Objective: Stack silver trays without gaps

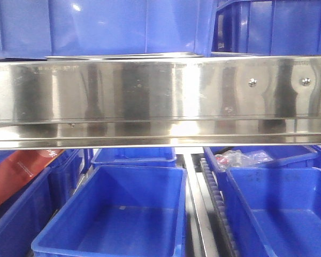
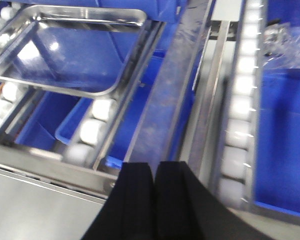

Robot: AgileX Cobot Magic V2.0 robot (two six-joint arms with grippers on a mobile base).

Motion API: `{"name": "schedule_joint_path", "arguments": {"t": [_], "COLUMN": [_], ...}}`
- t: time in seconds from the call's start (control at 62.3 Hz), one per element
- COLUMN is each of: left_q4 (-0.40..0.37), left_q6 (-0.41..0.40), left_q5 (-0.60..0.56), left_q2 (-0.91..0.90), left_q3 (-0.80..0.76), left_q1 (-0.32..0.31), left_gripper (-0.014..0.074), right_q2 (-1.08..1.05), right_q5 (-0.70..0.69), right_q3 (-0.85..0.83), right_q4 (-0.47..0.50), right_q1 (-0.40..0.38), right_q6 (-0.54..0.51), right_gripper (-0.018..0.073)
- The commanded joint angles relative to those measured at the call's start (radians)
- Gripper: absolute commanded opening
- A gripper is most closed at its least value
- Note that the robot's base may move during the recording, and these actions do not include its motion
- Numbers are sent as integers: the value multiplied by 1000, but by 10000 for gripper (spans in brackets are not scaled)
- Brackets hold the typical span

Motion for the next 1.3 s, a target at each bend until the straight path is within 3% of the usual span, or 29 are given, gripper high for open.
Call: {"name": "schedule_joint_path", "arguments": {"t": [0.0,0.145,0.289,0.482,0.674,0.739,0.867,0.98,1.092,1.172,1.285], "left_q4": [-6,-64,-46,39,66,68,82,94,107,107,108], "left_q6": [-16,-16,-16,-12,-12,-12,-12,-12,-12,-12,-12], "left_q5": [-47,-99,-162,-218,-240,-233,-200,-171,-145,-135,-131], "left_q2": [20,52,106,209,331,367,443,505,558,589,616], "left_q3": [-12,-12,-12,-46,-142,-178,-252,-301,-334,-343,-343], "left_q1": [-7,-9,-39,-126,-114,-107,-89,-83,-83,-83,-83], "left_gripper": [-16,-16,-16,-16,-9,28,185,291,325,330,330], "right_q2": [38,123,219,362,471,497,534,560,578,593,623], "right_q5": [-55,-100,-96,-93,-79,-79,-77,-75,-75,-75,-75], "right_q3": [-15,-19,-57,-190,-326,-355,-397,-412,-416,-418,-427], "right_q4": [-62,-260,-406,-412,-423,-445,-482,-476,-438,-422,-420], "right_q1": [53,174,258,281,281,279,263,232,207,200,200], "right_q6": [95,297,438,442,434,433,433,433,435,435,435], "right_gripper": [-55,-55,-55,-55,-55,-55,-52,95,302,325,284]}}
